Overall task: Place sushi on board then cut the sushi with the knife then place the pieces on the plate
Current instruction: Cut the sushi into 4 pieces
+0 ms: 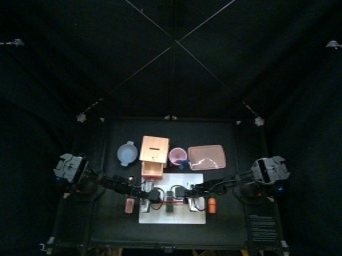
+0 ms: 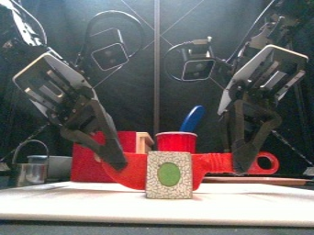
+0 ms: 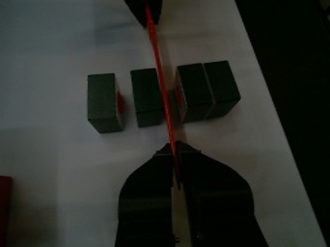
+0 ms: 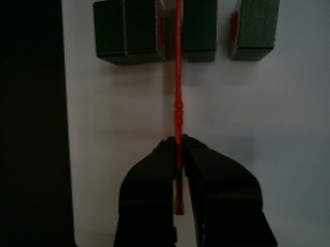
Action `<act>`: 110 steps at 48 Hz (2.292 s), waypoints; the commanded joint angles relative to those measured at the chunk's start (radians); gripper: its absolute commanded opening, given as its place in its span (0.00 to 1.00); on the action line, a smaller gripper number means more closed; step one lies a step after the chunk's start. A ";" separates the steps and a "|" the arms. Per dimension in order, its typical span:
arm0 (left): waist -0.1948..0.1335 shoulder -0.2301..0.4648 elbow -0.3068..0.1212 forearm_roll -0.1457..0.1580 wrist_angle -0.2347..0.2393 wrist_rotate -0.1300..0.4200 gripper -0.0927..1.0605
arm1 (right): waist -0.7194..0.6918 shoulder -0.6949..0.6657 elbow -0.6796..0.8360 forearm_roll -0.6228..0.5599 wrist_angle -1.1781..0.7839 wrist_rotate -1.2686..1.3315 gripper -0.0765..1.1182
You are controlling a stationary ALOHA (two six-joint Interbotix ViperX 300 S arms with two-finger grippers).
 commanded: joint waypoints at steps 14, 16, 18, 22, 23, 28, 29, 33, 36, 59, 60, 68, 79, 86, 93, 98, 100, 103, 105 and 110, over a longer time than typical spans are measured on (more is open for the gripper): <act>0.009 -0.104 -0.021 0.020 -0.012 0.003 0.40 | -0.018 -0.163 -0.023 -0.018 0.012 0.000 0.36; 0.003 -0.103 -0.025 0.018 -0.012 0.002 0.40 | -0.009 -0.161 -0.020 -0.012 0.012 0.000 0.36; -0.003 -0.100 -0.026 0.018 -0.014 0.002 0.40 | 0.003 -0.158 -0.017 -0.005 0.012 0.003 0.36; -0.025 -0.078 -0.035 0.014 -0.014 0.000 0.40 | 0.020 -0.144 -0.011 0.031 0.009 0.003 0.36; -0.029 -0.072 -0.038 0.012 -0.015 0.000 0.40 | 0.023 -0.143 -0.009 0.040 0.009 0.000 0.36; -0.046 -0.038 -0.054 -0.002 -0.014 0.000 0.40 | 0.029 -0.132 -0.003 0.071 0.003 0.000 0.36; -0.049 -0.034 -0.057 -0.005 -0.014 0.000 0.40 | 0.029 -0.130 0.000 0.072 0.000 0.000 0.36; -0.049 -0.025 -0.061 -0.006 -0.014 0.000 0.40 | 0.029 -0.130 0.005 0.072 -0.009 0.000 0.36; -0.049 -0.025 -0.060 -0.006 -0.011 0.000 0.40 | 0.028 -0.130 0.006 0.074 -0.015 0.000 0.36; -0.061 -0.025 -0.048 -0.055 -0.008 0.000 0.40 | 0.032 -0.092 0.011 0.089 -0.041 0.000 0.36; -0.061 -0.025 -0.046 -0.055 -0.008 0.000 0.40 | 0.032 -0.091 0.011 0.089 -0.041 0.000 0.36; -0.061 -0.023 -0.043 -0.055 -0.008 0.000 0.40 | 0.032 -0.072 0.006 0.091 -0.041 0.000 0.36; -0.069 0.011 -0.048 -0.055 -0.008 -0.002 0.40 | 0.034 -0.058 0.005 0.103 -0.044 0.000 0.36; -0.083 0.037 -0.052 -0.058 -0.008 -0.003 0.40 | 0.037 -0.029 0.002 0.135 -0.051 0.000 0.36; -0.083 0.057 -0.052 -0.081 -0.008 -0.002 0.40 | 0.038 0.008 0.000 0.141 -0.072 0.000 0.36; -0.084 0.069 -0.055 -0.086 -0.008 -0.002 0.40 | 0.040 0.026 -0.006 0.144 -0.080 0.000 0.36; -0.083 0.074 -0.057 -0.084 -0.008 -0.002 0.40 | 0.040 0.032 -0.006 0.144 -0.080 0.000 0.36; -0.083 0.071 -0.057 -0.086 -0.008 0.000 0.40 | 0.040 0.032 -0.009 0.144 -0.078 0.000 0.36; -0.083 0.064 -0.058 -0.086 -0.008 0.000 0.40 | 0.040 0.026 -0.014 0.144 -0.075 0.000 0.36; -0.081 0.037 -0.061 -0.083 -0.008 0.003 0.40 | 0.040 -0.003 -0.028 0.135 -0.064 0.000 0.36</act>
